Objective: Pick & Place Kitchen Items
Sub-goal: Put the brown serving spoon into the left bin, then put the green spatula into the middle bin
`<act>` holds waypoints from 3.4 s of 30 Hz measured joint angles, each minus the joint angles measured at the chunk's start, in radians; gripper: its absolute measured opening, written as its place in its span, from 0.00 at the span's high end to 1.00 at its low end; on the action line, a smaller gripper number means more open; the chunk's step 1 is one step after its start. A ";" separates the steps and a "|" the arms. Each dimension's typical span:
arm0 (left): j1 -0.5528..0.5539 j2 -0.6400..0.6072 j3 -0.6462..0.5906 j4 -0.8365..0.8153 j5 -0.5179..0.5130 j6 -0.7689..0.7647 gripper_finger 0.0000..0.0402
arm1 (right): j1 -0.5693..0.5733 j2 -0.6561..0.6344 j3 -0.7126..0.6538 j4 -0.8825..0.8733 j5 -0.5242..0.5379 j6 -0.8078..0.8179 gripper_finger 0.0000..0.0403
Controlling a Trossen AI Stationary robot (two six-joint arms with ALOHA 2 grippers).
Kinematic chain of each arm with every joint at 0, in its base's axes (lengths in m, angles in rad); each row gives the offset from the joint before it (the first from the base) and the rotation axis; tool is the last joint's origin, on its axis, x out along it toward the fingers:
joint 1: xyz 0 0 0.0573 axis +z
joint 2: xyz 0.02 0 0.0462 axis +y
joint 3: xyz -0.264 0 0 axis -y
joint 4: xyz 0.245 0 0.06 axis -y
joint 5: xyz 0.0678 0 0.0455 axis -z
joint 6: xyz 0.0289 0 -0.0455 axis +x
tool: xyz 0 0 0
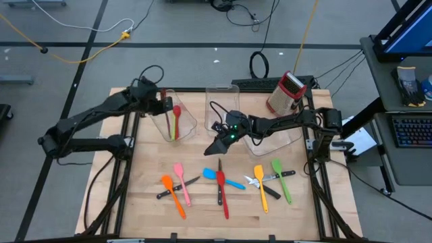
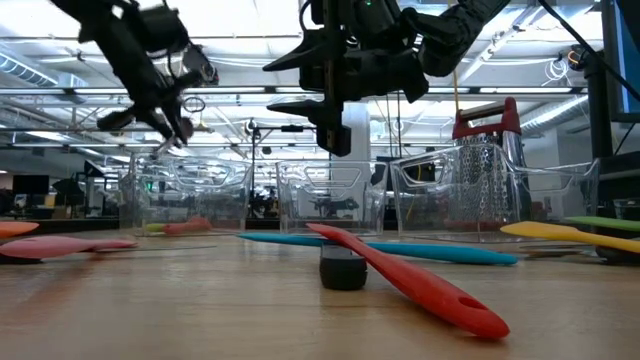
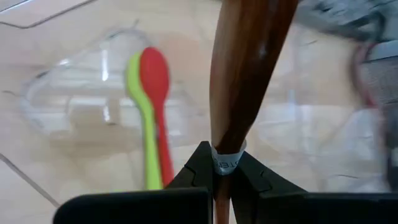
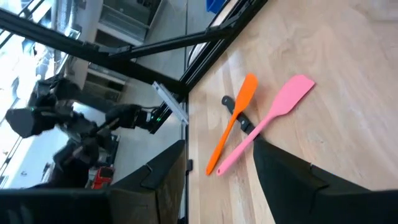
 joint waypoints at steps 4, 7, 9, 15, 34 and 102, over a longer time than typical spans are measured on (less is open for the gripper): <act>0.019 0.094 -0.001 0.010 0.035 0.037 0.97 | 0.000 0.000 0.000 0.000 0.005 0.000 0.55; 0.015 0.162 -0.001 0.017 0.059 0.049 0.97 | 0.001 0.000 0.000 0.000 0.005 0.000 0.55; 0.006 0.204 -0.001 0.015 0.071 0.043 0.97 | 0.001 0.000 0.000 0.000 0.005 0.000 0.55; -0.020 0.277 -0.001 0.041 0.105 -0.018 0.97 | 0.001 0.000 0.000 0.000 0.005 0.000 0.56; -0.012 0.283 -0.001 -0.052 0.053 -0.065 0.92 | 0.001 0.000 0.000 0.000 0.003 -0.001 0.56; -0.790 -0.323 -0.002 0.169 -0.268 0.043 0.55 | 0.014 0.000 0.000 -0.029 -0.003 -0.120 0.55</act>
